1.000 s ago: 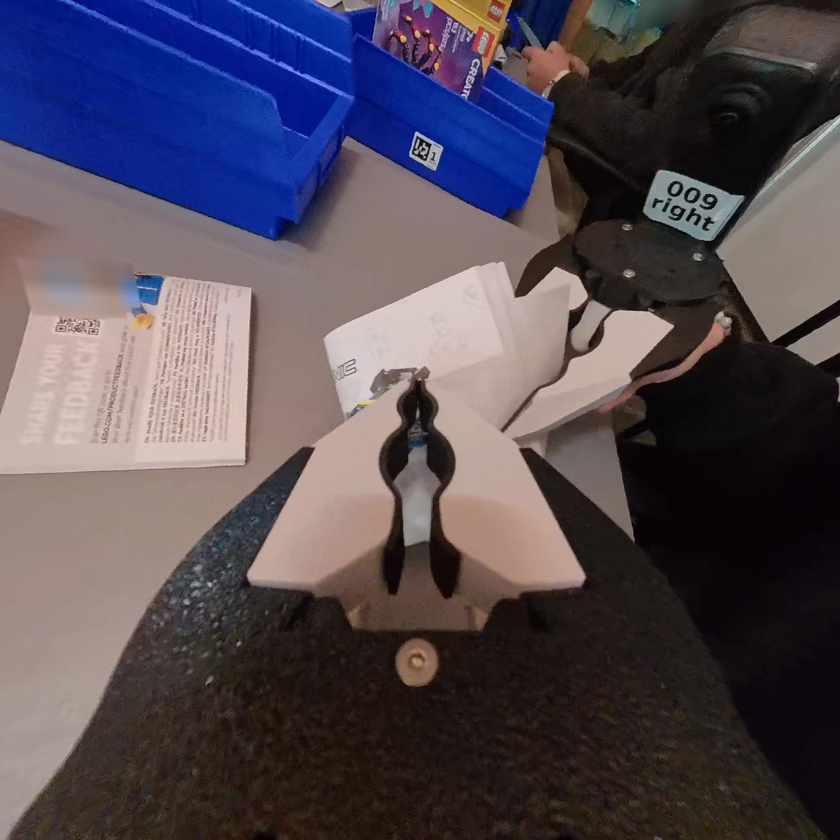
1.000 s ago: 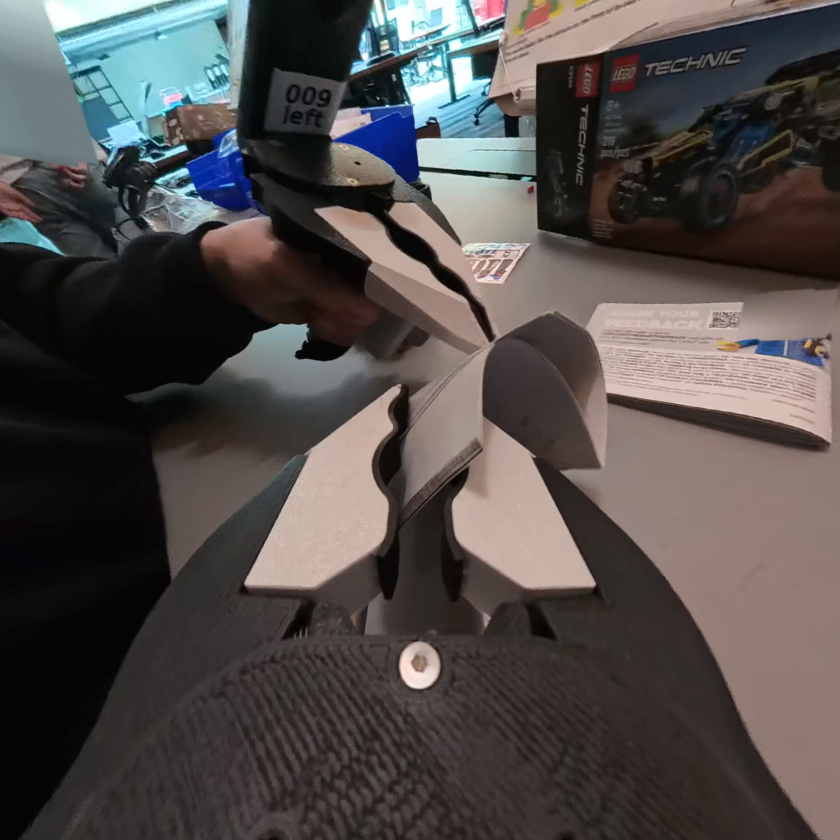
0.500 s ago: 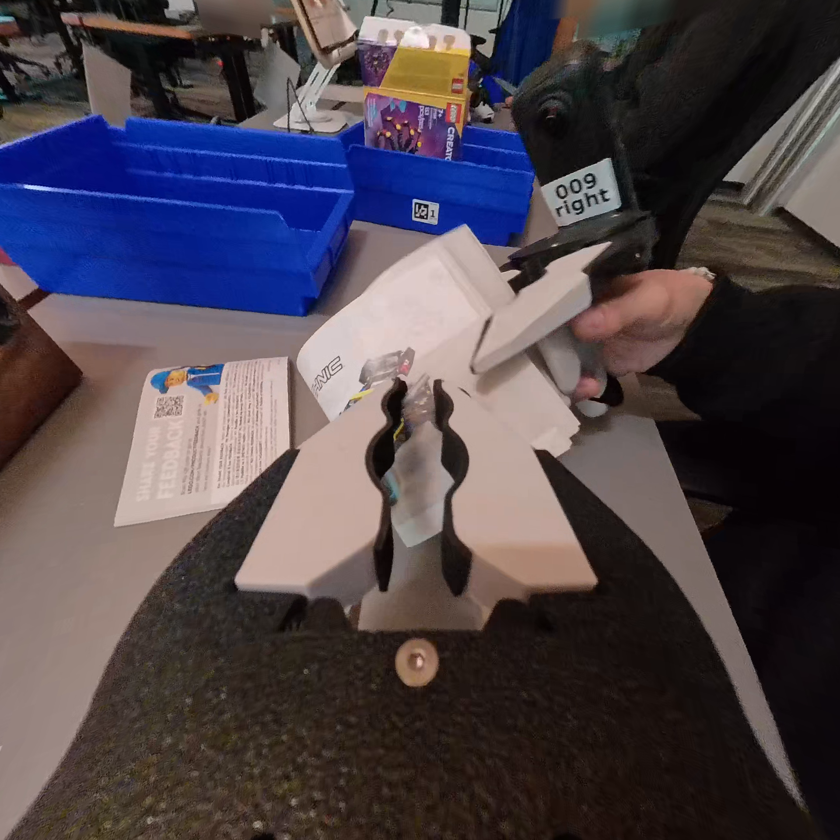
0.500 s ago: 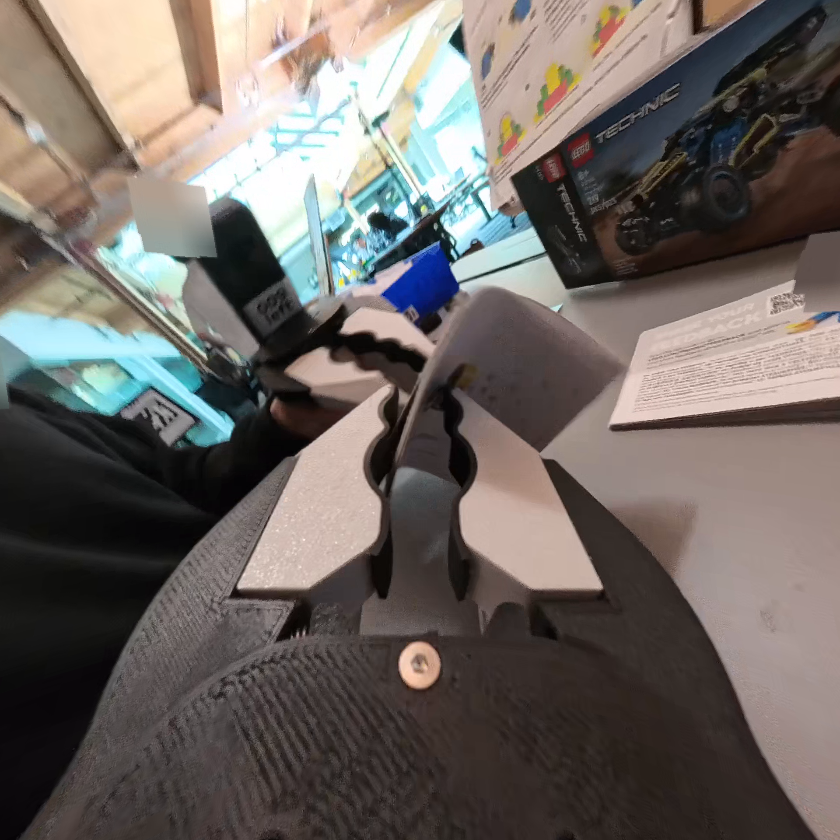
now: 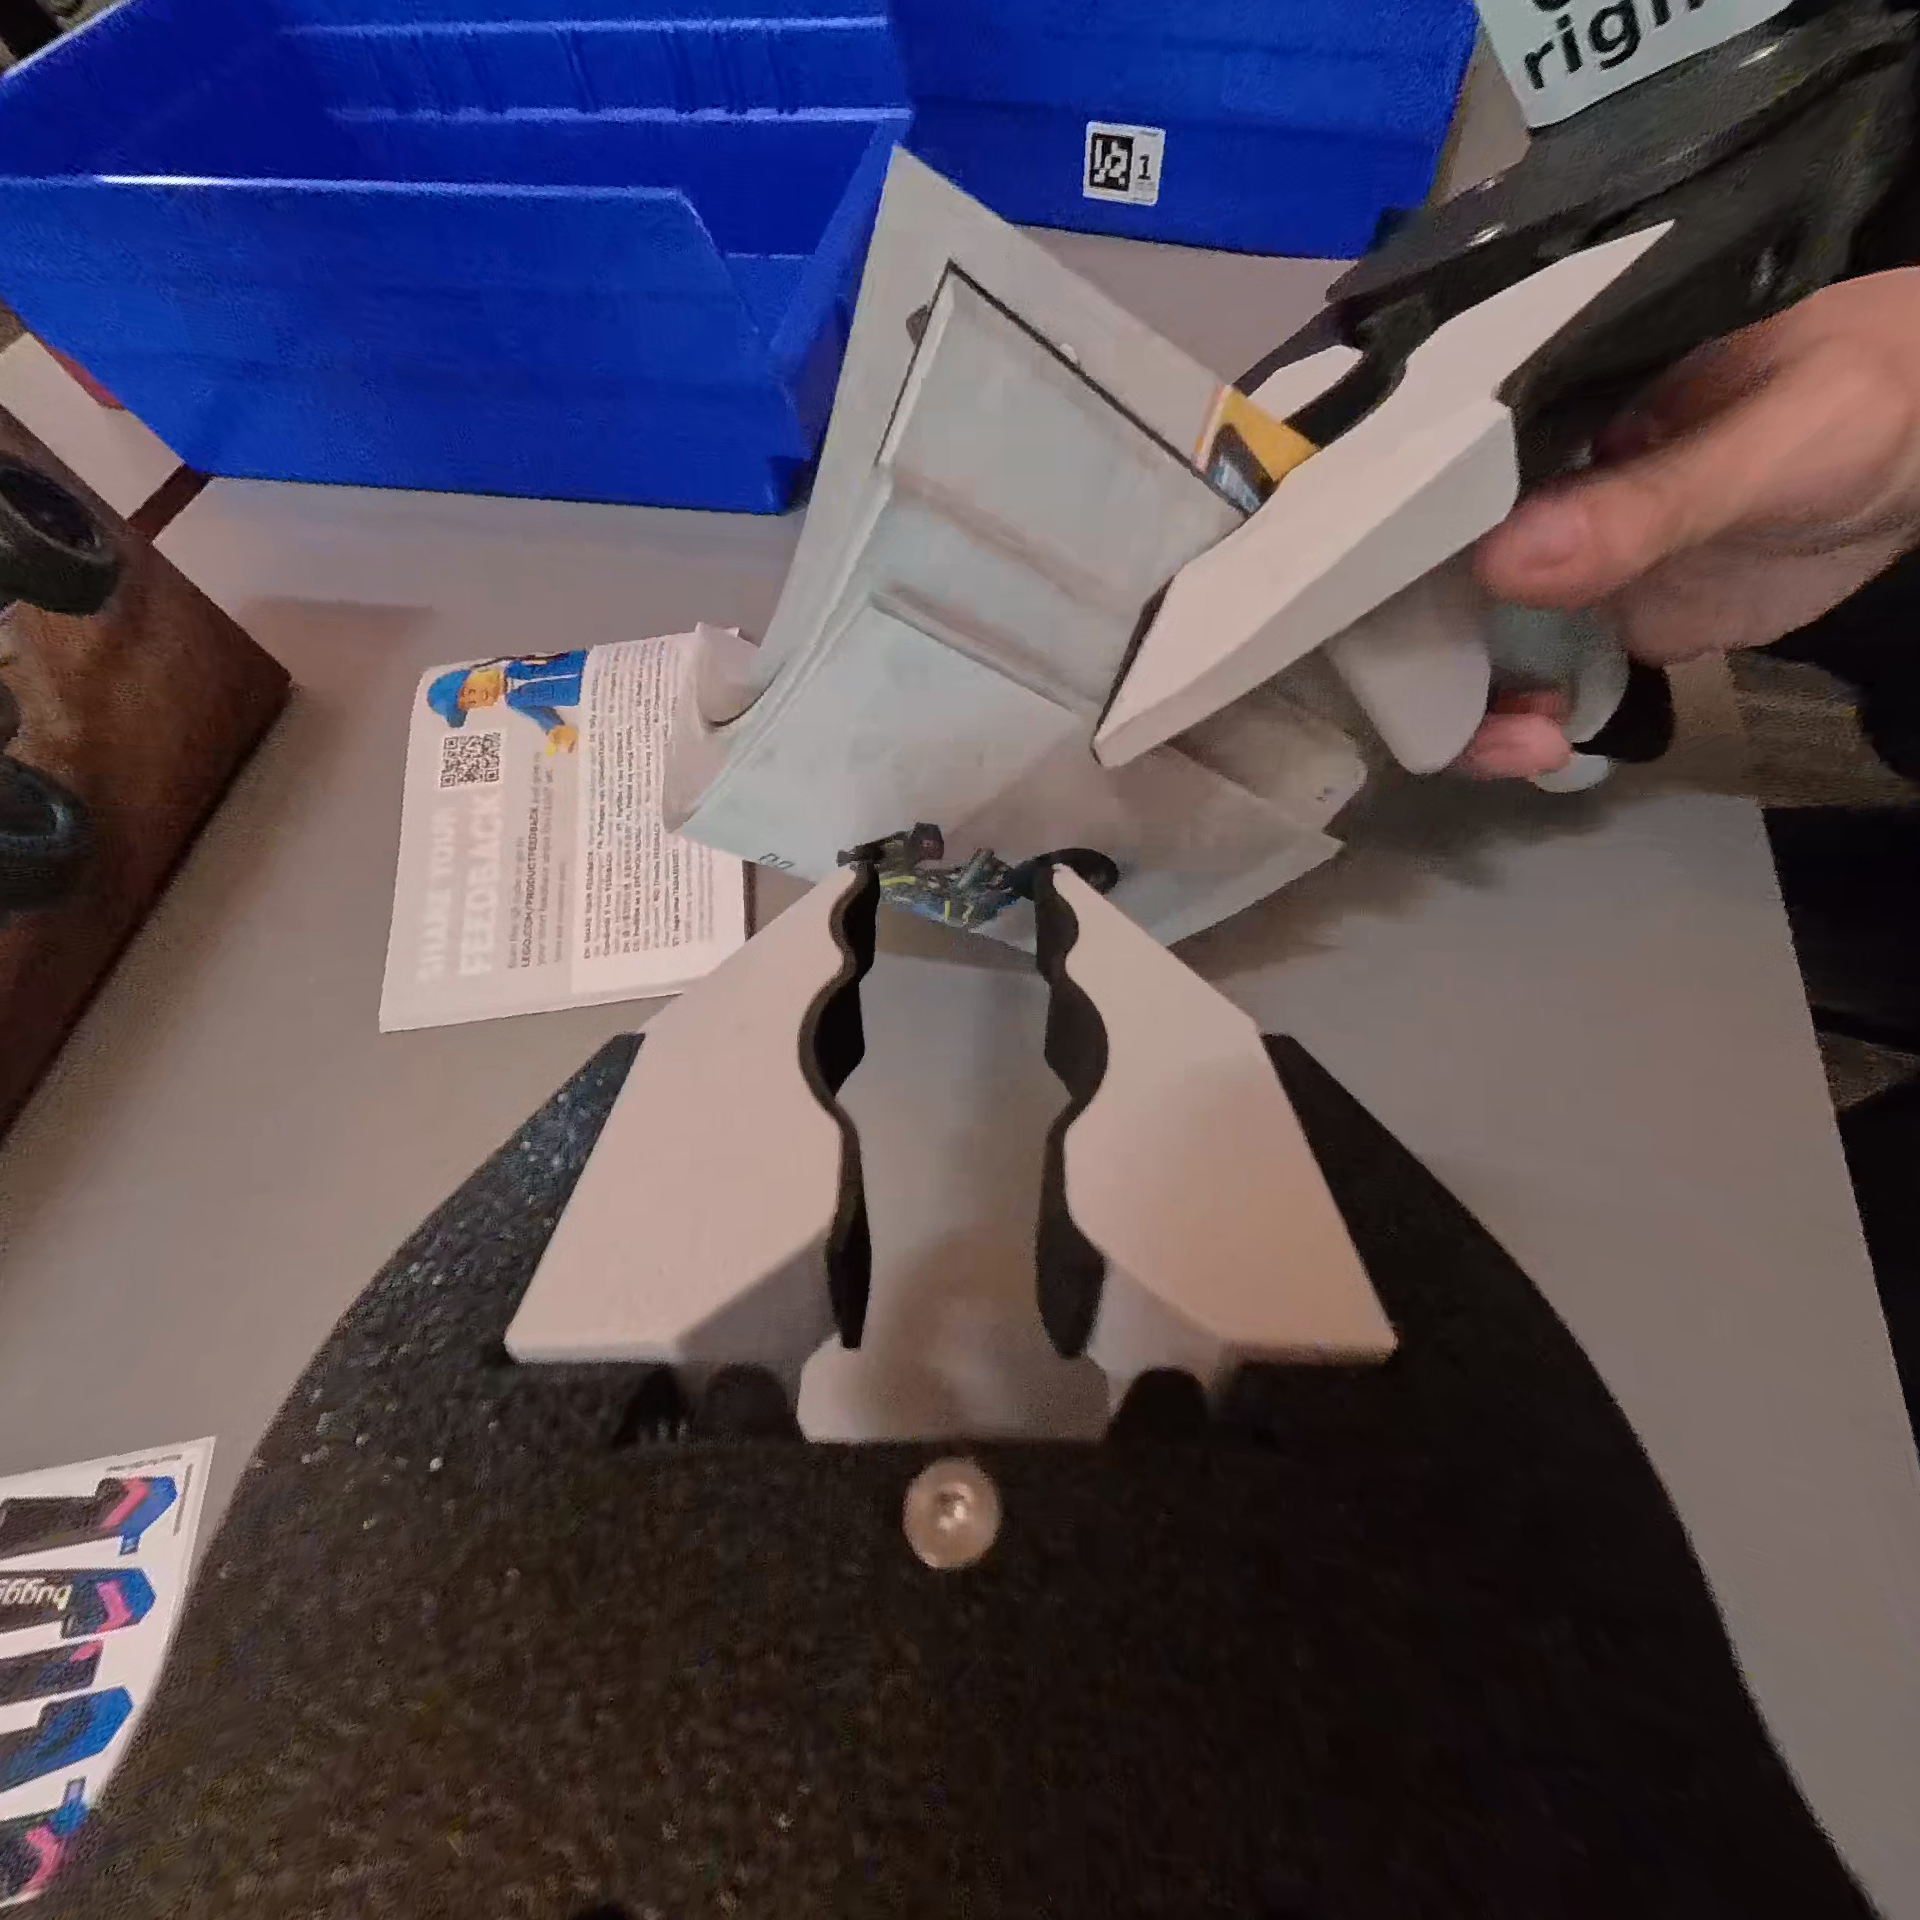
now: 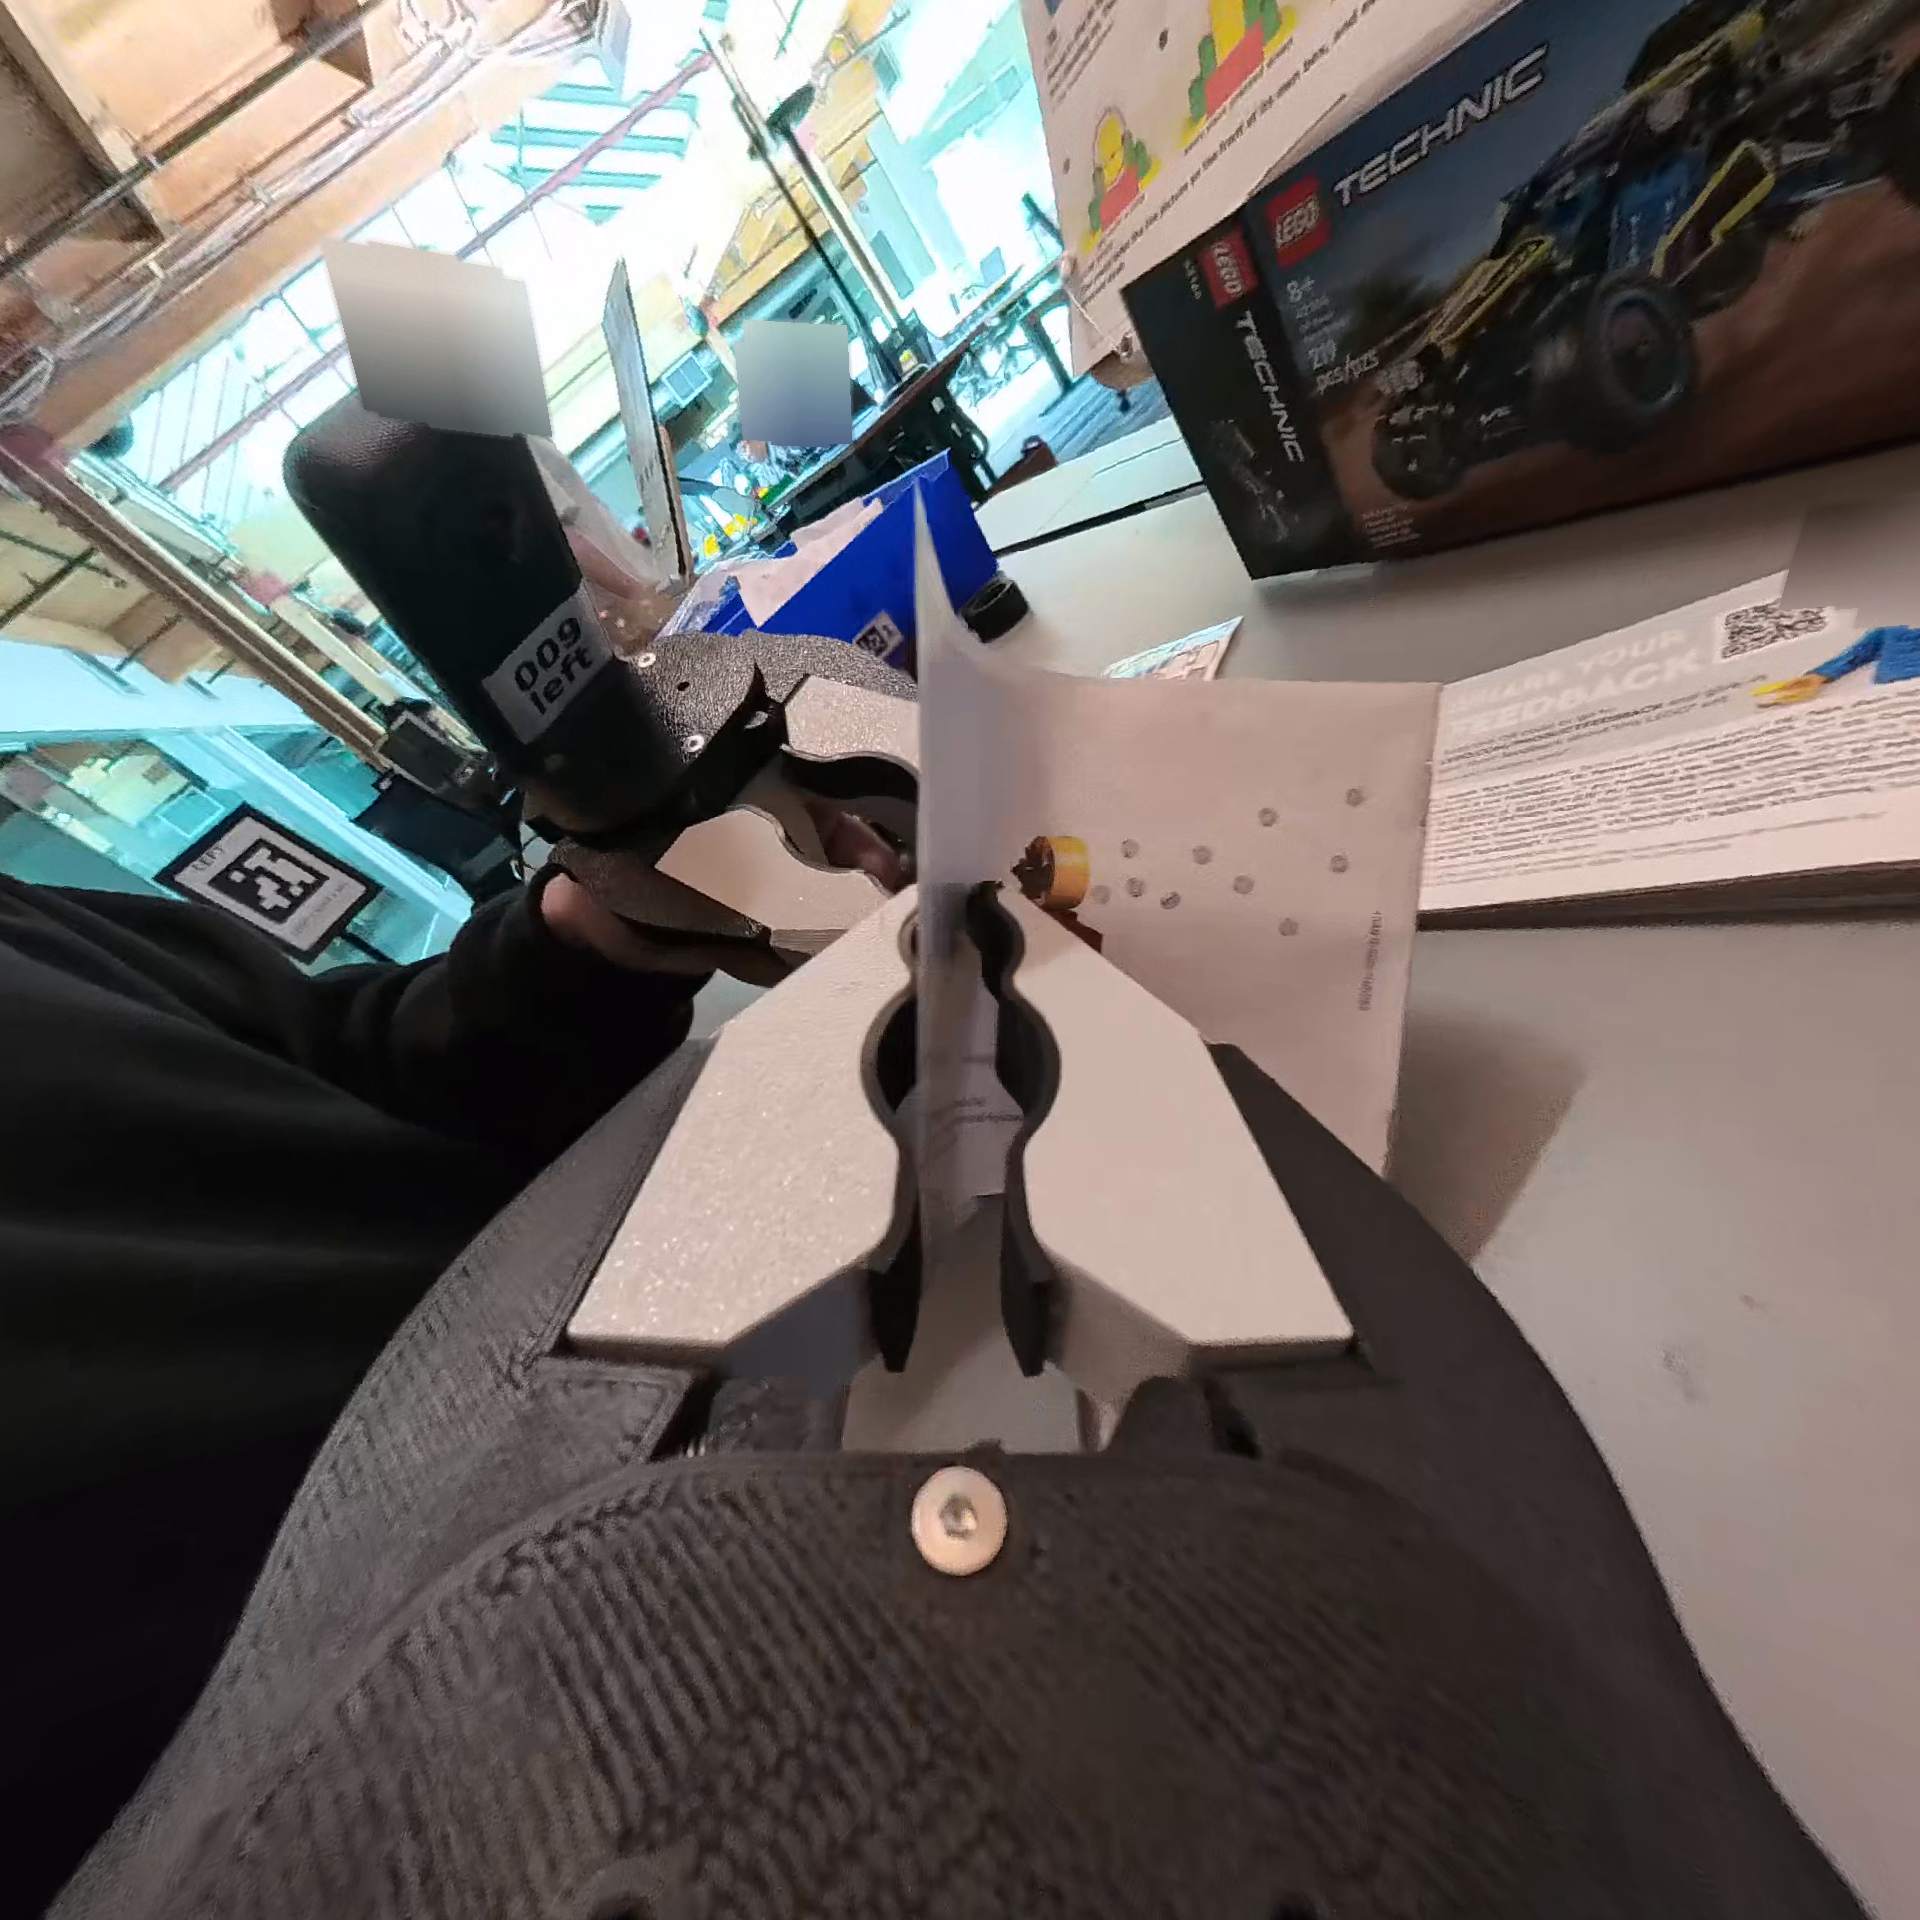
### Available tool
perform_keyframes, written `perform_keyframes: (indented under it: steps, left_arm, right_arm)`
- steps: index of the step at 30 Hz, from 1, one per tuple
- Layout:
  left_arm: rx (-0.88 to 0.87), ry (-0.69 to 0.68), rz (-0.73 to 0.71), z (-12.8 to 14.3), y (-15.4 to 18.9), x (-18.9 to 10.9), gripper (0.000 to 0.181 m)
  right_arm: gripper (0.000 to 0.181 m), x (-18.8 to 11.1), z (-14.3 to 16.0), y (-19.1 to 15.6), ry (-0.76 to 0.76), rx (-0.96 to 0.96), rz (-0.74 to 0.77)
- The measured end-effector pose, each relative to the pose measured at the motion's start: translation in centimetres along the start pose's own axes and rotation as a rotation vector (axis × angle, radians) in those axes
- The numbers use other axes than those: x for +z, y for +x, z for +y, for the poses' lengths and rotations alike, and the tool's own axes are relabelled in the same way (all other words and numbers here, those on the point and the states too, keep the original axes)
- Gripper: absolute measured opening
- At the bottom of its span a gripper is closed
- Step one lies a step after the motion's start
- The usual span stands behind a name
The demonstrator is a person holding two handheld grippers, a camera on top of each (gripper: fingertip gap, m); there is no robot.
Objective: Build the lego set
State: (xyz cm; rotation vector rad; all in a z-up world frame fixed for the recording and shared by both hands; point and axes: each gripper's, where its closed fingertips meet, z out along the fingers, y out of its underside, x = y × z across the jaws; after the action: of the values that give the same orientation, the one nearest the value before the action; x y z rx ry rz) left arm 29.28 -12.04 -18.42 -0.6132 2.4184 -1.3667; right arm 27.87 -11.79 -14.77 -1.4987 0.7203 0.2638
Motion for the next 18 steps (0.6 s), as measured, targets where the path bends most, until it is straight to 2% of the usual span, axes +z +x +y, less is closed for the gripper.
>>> perform_keyframes:
  steps: [3,10,14,18]
  left_arm:
    - [0.017,-0.006,0.005,-0.1,0.2,0.5,0.025]
    - [-0.041,0.068,0.052,-1.6,0.6,0.4,0.029]
    - [-0.055,0.127,0.12,-2.6,1.5,-0.1,0.051]
    - [0.064,0.068,0.047,-1.7,1.4,0.5,0.072]
  right_arm:
    - [0.0,-0.3,0.2,1.4,0.009,0.006,0.063]
    - [0.0,-0.7,-0.4,1.8,0.067,0.028,0.077]
    - [0.0,-0.6,-1.2,1.2,0.154,0.164,-0.005]
    - [0.0,-0.4,-1.2,2.1,0.18,0.219,0.047]
